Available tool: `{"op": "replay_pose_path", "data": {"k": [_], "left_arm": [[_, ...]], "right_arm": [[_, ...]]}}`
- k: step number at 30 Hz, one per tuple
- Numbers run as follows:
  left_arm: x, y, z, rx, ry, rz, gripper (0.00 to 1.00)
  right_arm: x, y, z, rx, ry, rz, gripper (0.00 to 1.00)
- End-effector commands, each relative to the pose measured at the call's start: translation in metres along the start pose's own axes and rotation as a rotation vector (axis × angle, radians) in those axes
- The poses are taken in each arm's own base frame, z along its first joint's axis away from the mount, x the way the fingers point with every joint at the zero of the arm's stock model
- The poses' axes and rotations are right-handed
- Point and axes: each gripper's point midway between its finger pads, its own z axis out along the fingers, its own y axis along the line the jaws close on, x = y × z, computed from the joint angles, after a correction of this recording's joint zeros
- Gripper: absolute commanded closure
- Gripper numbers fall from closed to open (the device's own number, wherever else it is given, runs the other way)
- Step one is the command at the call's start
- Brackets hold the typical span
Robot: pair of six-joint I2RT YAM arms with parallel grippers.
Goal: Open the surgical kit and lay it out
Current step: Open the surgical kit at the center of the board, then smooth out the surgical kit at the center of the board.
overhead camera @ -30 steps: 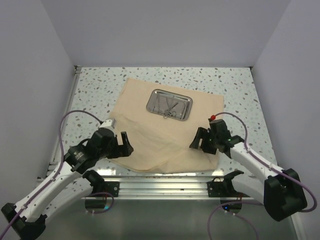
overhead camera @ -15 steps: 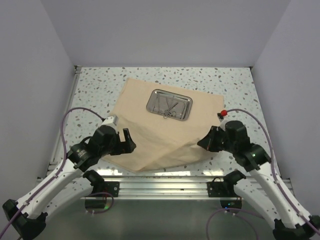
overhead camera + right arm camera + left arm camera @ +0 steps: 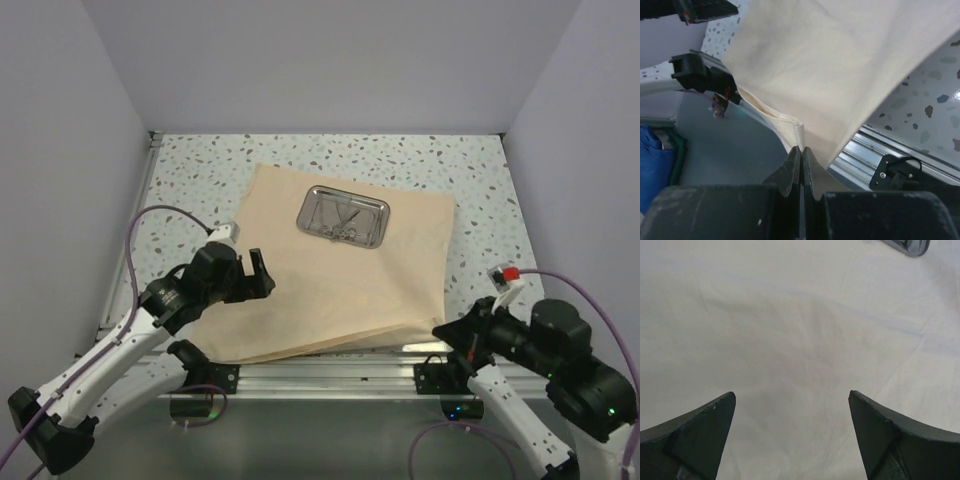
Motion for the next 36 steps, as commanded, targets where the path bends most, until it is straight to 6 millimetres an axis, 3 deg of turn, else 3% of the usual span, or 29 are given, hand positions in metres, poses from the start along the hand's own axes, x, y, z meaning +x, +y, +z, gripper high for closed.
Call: {"op": "replay_pose_path", "data": {"k": [1,3,4,5,6,10,14,15,17,18,20,21,22,23,24,26,27,29,30,32,33,34,35,36], "left_arm": [[-0.03,-0.02,-0.007,0.048,-0.089,-0.003,0.0],[-0.037,-0.023,-0.01,0.048,-0.106,-0.003,0.0],[-0.038,-0.023,-0.01,0.041,-0.103,0.002,0.0],[-0.043,-0.026,-0.012,0.042,-0.114,0.0,0.0],[-0.046,-0.026,-0.013,0.038,-0.121,0.002,0.0],[-0.055,-0.024,-0.007,-0.01,-0.135,0.028,0.0],[-0.063,-0.022,0.013,-0.063,-0.144,0.056,0.0],[-0.067,-0.023,0.022,-0.076,-0.151,0.07,0.0],[-0.079,-0.021,0.029,-0.118,-0.193,0.082,0.0],[-0.085,-0.02,0.039,-0.146,-0.2,0.098,0.0],[-0.107,-0.02,0.044,-0.193,-0.259,0.109,0.0],[-0.118,-0.013,0.055,-0.227,-0.266,0.127,0.0],[-0.129,-0.009,0.059,-0.241,-0.276,0.127,0.0],[-0.14,-0.012,0.064,-0.207,-0.273,0.118,0.0],[-0.16,0.008,0.075,-0.233,-0.293,0.095,0.0],[-0.177,0.017,0.087,-0.189,-0.291,0.069,0.0],[-0.191,0.039,0.099,-0.209,-0.302,0.032,0.0],[-0.2,0.047,0.115,-0.157,-0.279,0.0,0.0],[-0.202,0.061,0.133,-0.159,-0.261,-0.021,0.01],[-0.206,0.059,0.152,-0.107,-0.243,-0.018,0.01],[-0.202,0.067,0.172,-0.105,-0.218,-0.017,0.01],[-0.2,0.068,0.183,-0.096,-0.199,-0.018,0.01],[-0.205,0.063,0.191,-0.065,-0.193,-0.016,0.01],[-0.197,0.069,0.21,-0.056,-0.157,-0.02,0.02]], "right_arm": [[0.022,0.015,-0.055,-0.035,0.003,-0.022,1.0],[0.01,0.019,-0.07,-0.023,-0.073,-0.016,0.95],[-0.001,0.017,-0.08,0.014,-0.14,-0.017,0.66],[-0.004,0.014,-0.084,0.032,-0.165,-0.015,0.22],[-0.007,0.01,-0.087,0.06,-0.192,0.0,0.02],[-0.014,-0.022,-0.081,0.206,-0.268,0.031,0.02],[-0.02,-0.034,-0.066,0.242,-0.304,0.063,0.01],[-0.029,-0.032,-0.062,0.234,-0.333,0.078,0.02],[-0.037,-0.041,-0.043,0.271,-0.327,0.106,0.02],[-0.052,-0.038,-0.03,0.265,-0.346,0.122,0.01],[-0.052,-0.053,0.006,0.317,-0.285,0.153,0.02],[-0.065,-0.057,0.02,0.337,-0.306,0.168,0.02],[-0.061,-0.075,0.045,0.412,-0.241,0.191,0.02],[-0.065,-0.081,0.058,0.445,-0.23,0.2,0.02],[-0.08,-0.089,0.067,0.488,-0.284,0.222,0.01],[-0.087,-0.106,0.09,0.571,-0.263,0.237,0.01],[-0.098,-0.11,0.096,0.593,-0.303,0.244,0.02],[-0.113,-0.135,0.098,0.742,-0.356,0.244,0.02],[-0.121,-0.141,0.098,0.776,-0.382,0.251,0.02],[-0.131,-0.164,0.1,0.852,-0.385,0.295,0.02],[-0.141,-0.173,0.103,0.845,-0.392,0.306,0.03],[-0.144,-0.199,0.094,0.884,-0.404,0.389,0.04],[-0.143,-0.204,0.104,0.835,-0.365,0.429,0.04],[-0.144,-0.22,0.113,0.834,-0.337,0.449,0.07]]}}
